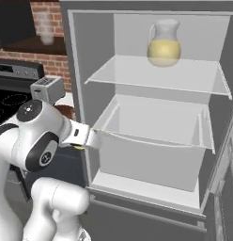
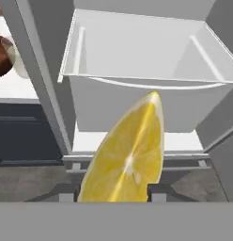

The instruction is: Grab a lemon wedge from the fridge and one ice cube from the ice bowl, and put them in the glass of lemonade.

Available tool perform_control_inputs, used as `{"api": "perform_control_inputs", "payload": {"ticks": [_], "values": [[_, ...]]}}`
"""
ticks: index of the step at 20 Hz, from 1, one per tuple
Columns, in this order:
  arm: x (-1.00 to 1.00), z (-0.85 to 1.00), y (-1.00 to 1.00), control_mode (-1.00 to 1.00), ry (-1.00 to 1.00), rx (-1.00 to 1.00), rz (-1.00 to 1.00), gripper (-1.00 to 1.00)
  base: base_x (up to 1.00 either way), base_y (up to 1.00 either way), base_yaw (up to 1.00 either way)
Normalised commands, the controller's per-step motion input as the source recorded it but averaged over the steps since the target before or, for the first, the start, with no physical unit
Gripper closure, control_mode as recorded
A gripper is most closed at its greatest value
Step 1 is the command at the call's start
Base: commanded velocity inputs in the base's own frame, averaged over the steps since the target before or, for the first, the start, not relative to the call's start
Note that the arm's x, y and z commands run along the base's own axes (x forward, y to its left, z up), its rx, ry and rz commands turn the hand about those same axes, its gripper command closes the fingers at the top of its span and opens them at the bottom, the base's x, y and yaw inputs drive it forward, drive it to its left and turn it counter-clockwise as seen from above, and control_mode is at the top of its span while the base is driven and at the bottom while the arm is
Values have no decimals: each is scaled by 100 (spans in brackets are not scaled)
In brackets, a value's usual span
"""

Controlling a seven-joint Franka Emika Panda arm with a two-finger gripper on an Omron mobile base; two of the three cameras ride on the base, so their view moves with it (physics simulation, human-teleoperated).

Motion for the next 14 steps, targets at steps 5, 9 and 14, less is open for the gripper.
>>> {"api": "perform_control_inputs", "payload": {"ticks": [5,9,14], "values": [[0,0,0,100,0,0,0,100,17,100,5],[0,0,0,100,0,0,0,100,39,99,1],[0,0,0,100,0,0,0,100,55,51,-4]]}}
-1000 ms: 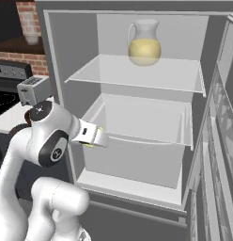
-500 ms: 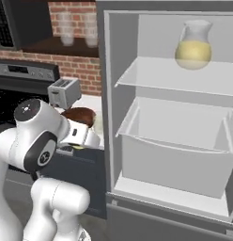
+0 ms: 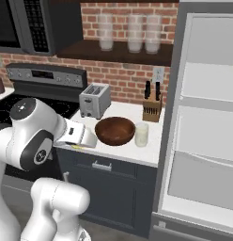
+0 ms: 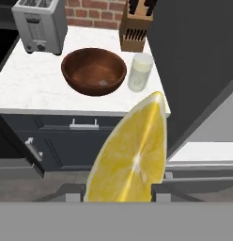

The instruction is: Grab a lemon wedge from the fridge and one ice cube from the ice bowl, and put them in the glass of lemonade.

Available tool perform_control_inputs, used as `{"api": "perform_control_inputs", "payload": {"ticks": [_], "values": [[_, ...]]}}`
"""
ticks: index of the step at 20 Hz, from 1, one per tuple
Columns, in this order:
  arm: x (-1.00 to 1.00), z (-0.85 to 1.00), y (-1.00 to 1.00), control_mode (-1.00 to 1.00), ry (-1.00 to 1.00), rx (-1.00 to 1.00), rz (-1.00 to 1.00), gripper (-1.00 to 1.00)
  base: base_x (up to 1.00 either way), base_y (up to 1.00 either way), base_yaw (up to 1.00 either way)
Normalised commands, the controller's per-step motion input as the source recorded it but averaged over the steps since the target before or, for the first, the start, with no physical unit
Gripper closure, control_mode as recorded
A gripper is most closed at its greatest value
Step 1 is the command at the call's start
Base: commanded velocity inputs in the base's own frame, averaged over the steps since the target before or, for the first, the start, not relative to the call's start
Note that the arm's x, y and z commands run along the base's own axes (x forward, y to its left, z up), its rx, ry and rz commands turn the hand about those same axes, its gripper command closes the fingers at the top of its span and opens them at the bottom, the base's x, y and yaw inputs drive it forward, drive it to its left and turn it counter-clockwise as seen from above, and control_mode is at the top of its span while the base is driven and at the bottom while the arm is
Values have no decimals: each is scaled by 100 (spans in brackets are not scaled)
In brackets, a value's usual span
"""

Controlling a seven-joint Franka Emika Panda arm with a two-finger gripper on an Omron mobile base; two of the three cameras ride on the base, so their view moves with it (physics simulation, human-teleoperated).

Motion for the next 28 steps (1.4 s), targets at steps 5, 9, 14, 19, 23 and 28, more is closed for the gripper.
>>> {"api": "perform_control_inputs", "payload": {"ticks": [5,9,14,19,23,28], "values": [[0,0,0,100,0,0,0,100,42,-4,-11],[0,0,0,100,0,0,0,100,28,-24,-3],[0,0,0,100,0,0,0,100,68,-7,0],[0,0,0,100,0,0,0,100,77,-21,-3],[0,0,0,100,0,0,0,100,33,-42,-7],[0,0,0,100,0,0,0,100,0,-56,-8]]}}
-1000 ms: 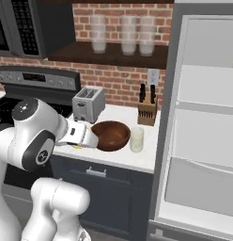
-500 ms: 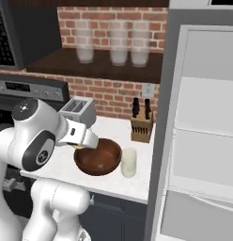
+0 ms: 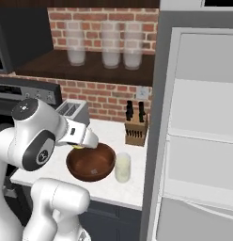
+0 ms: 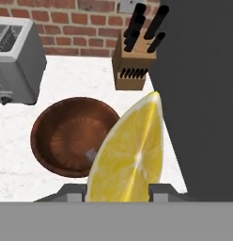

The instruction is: Grab a lemon wedge from the fridge and one ice cube from the ice bowl, and put them in the glass of lemonade.

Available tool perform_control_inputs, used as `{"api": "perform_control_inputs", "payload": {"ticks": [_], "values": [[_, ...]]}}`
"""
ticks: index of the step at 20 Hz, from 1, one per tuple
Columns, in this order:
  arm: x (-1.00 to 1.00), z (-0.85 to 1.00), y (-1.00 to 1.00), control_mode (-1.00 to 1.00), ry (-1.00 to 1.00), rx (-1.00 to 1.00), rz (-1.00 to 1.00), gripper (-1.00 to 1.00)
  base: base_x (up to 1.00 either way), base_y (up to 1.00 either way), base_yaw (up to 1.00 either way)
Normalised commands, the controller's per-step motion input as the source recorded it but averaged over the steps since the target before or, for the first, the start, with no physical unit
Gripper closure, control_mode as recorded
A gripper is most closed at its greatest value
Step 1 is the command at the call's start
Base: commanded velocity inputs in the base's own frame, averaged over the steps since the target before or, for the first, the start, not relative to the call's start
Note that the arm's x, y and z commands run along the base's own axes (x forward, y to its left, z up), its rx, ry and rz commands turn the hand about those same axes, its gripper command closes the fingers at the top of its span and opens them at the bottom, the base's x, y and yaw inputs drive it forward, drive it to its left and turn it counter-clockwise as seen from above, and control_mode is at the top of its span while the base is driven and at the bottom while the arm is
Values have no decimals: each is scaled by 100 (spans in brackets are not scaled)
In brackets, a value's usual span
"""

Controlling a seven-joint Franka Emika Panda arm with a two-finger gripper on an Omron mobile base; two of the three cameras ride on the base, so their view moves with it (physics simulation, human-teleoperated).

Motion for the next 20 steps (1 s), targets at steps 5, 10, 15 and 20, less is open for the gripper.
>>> {"api": "perform_control_inputs", "payload": {"ticks": [5,10,15,20], "values": [[0,0,0,100,0,0,0,100,-8,-63,-5],[0,0,0,100,0,0,0,100,-48,-47,0],[0,0,0,100,0,0,0,100,14,-3,0],[46,-3,-4,-100,8,0,0,100,16,0,0]]}}
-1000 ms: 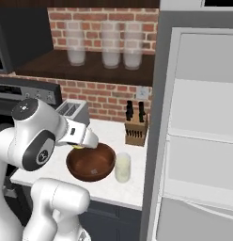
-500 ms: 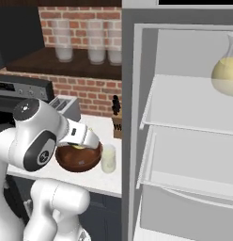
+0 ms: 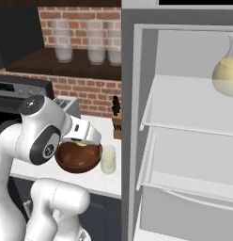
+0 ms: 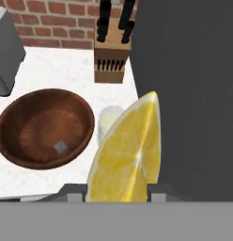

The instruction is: Grab a lemon wedge from the fridge and one ice cube from the ice bowl, and put them in the glass of lemonade.

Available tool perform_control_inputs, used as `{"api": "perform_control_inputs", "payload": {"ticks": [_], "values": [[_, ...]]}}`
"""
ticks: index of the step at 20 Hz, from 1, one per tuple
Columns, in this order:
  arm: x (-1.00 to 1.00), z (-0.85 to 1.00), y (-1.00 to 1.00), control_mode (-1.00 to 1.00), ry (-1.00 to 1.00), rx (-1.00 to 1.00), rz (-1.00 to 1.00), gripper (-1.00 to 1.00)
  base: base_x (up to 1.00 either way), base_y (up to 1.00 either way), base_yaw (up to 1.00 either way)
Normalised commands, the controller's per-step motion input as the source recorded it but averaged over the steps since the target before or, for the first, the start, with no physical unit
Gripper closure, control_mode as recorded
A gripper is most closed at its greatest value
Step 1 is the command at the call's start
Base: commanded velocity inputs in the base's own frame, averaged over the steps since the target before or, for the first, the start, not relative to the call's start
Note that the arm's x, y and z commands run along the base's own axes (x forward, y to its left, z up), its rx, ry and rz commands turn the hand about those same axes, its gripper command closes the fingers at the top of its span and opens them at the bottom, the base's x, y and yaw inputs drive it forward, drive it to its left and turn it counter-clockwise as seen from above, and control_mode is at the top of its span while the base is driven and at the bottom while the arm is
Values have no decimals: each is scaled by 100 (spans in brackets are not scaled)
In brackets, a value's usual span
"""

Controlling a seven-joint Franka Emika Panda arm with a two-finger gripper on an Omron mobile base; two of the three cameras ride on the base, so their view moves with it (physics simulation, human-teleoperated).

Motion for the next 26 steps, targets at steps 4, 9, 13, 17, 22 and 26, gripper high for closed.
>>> {"api": "perform_control_inputs", "payload": {"ticks": [4,9,13,17,22,26], "values": [[59,-21,-22,-100,21,0,0,100,0,0,0],[41,-28,-27,-100,32,4,0,100,0,0,0],[12,-34,-9,-100,27,4,0,100,0,0,0],[6,-19,3,-100,8,4,3,100,0,0,0],[19,-28,13,-100,7,3,3,100,0,0,0],[23,-27,3,-100,8,4,1,100,0,0,0]]}}
